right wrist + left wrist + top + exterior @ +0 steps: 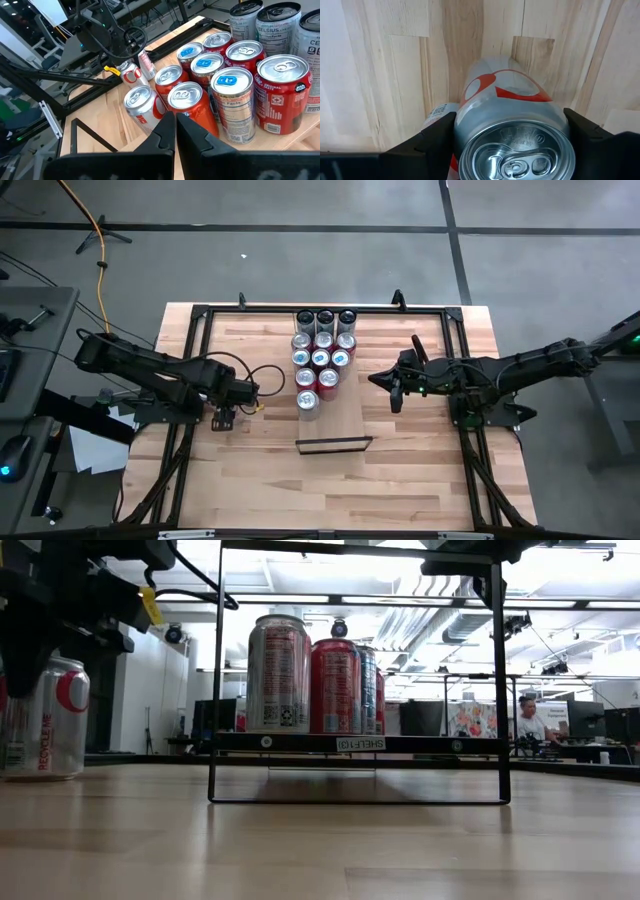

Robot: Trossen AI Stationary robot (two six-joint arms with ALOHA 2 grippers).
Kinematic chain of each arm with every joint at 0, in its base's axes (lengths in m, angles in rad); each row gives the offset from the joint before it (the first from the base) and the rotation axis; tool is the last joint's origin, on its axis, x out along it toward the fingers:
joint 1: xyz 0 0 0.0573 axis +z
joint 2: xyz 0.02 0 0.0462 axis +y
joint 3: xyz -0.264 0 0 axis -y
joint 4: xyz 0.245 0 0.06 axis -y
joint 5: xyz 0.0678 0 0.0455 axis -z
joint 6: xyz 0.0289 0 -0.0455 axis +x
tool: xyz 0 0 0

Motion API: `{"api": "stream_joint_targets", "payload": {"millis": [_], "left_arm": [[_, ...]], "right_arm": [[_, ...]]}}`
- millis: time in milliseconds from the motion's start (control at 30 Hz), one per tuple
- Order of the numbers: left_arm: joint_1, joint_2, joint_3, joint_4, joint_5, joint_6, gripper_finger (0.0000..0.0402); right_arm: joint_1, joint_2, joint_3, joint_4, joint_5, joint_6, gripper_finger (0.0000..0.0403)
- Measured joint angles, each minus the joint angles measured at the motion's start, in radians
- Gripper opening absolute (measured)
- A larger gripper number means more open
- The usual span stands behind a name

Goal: Place canned beverage on shelf
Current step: Put the right red/silver soda can on the shelf aligned with the other red/silver soda cans

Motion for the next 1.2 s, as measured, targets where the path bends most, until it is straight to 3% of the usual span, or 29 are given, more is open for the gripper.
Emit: {"api": "stream_joint_targets", "payload": {"millis": [867,1200], "left_arm": [[0.0,0.001,0.003,-0.004,-0.002,-0.014,0.023],[-0.001,-0.004,0.19,-0.023,-0.004,-0.018,0.023]], "right_arm": [[0.0,0.0,0.0,-0.077,0.009,0.06,0.0001],[0.0,0.0,0.0,-0.083,0.009,0.059,0.0001]]}}
